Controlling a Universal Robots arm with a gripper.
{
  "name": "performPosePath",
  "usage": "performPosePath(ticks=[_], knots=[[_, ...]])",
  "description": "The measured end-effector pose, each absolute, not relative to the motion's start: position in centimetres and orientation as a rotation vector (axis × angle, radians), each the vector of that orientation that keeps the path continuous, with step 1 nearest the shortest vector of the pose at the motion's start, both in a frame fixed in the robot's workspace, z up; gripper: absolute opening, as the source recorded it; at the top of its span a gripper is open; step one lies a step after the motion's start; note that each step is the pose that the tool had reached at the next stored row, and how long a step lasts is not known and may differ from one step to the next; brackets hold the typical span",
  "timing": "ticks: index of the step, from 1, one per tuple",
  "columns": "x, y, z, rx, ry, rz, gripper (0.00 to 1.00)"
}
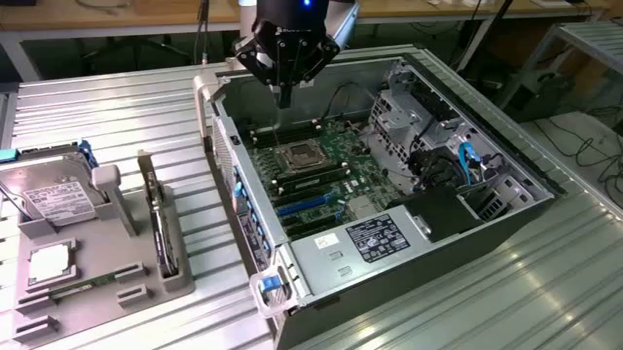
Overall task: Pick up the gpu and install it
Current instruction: 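Reach for the gpu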
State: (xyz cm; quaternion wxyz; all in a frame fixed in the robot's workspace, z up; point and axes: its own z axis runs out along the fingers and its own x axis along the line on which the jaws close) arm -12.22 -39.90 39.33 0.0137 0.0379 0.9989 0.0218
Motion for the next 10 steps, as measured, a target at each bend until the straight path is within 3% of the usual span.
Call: performPosePath(ticks=[10], knots=[[-13.9, -40.0, 39.3, 0.118, 3.111, 0.068, 0.11]])
